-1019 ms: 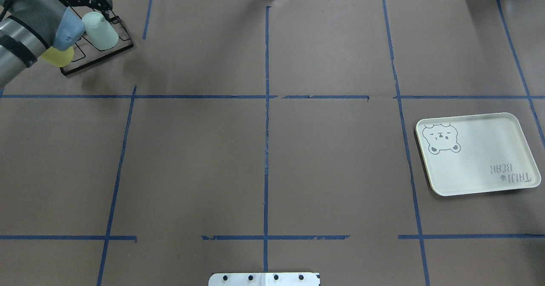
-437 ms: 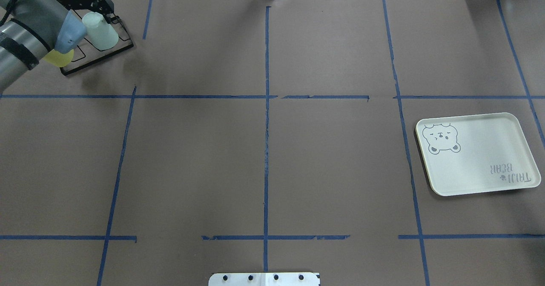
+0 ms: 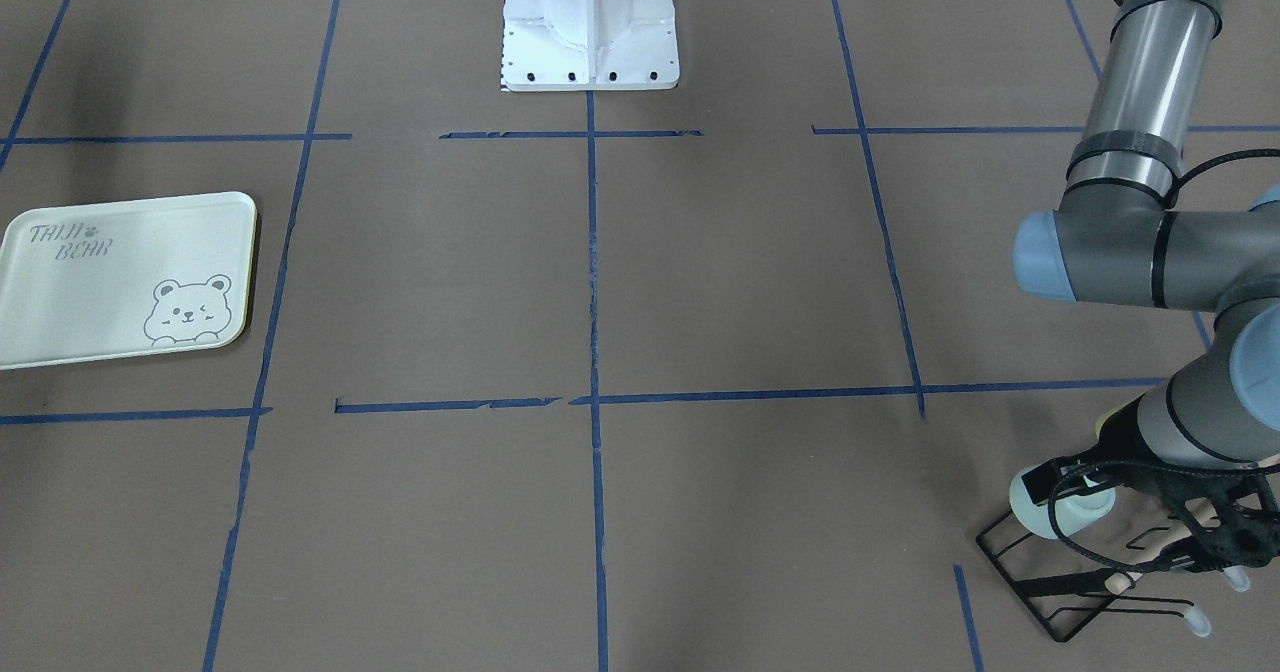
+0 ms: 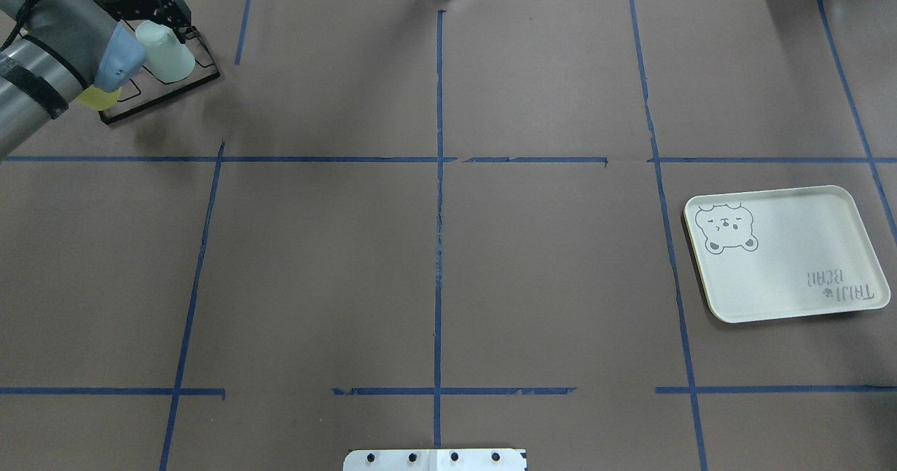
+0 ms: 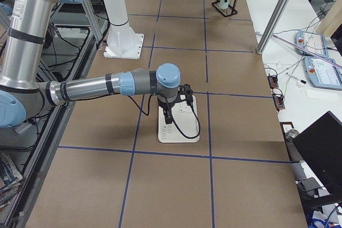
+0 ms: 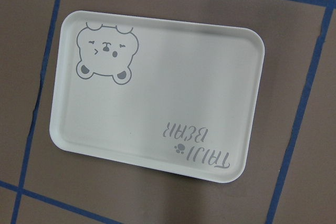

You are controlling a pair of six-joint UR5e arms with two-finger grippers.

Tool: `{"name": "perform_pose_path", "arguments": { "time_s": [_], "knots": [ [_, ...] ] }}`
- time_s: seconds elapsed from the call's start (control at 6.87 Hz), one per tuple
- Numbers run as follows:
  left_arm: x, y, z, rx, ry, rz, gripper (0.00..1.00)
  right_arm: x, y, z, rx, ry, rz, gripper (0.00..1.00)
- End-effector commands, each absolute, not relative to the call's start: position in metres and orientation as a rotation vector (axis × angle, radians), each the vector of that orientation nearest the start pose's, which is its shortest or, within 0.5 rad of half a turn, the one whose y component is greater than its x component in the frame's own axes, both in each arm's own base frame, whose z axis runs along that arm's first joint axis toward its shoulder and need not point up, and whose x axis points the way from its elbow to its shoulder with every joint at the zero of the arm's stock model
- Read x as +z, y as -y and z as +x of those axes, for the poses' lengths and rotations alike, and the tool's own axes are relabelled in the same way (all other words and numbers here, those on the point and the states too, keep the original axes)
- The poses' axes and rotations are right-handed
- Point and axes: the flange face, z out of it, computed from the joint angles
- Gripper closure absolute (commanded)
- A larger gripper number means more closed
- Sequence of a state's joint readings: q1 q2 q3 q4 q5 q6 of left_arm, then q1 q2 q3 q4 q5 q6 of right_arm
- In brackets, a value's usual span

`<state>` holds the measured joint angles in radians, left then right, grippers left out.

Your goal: Left arm grabs green cup and hands to right arm on tray

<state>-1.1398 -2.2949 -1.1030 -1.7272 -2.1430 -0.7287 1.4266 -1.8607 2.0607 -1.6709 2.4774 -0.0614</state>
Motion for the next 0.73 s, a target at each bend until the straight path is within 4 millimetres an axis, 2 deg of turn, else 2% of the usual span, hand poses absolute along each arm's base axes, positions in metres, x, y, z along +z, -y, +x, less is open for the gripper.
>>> {"name": "perform_pose_path", "arguments": {
  "time_s": [0.0,0.29,0.44,0.58],
  "knots": [
    [0.418,0.747,0.257,-0.168,-0.692,0.026,0.19,0.543,0.372,0.001,-0.236,0.911,0.054,0.00],
    [0.414,0.747,0.257,-0.169,-0.695,0.032,0.70,0.543,0.372,0.001,-0.236,0.911,0.054,0.00],
    [0.403,0.745,0.253,-0.165,-0.703,0.048,0.90,0.543,0.372,0.001,-0.234,0.911,0.053,0.00],
    [0.397,0.734,0.242,-0.158,-0.715,0.076,0.93,0.543,0.372,0.001,-0.233,0.911,0.053,0.00]
  ]
}}
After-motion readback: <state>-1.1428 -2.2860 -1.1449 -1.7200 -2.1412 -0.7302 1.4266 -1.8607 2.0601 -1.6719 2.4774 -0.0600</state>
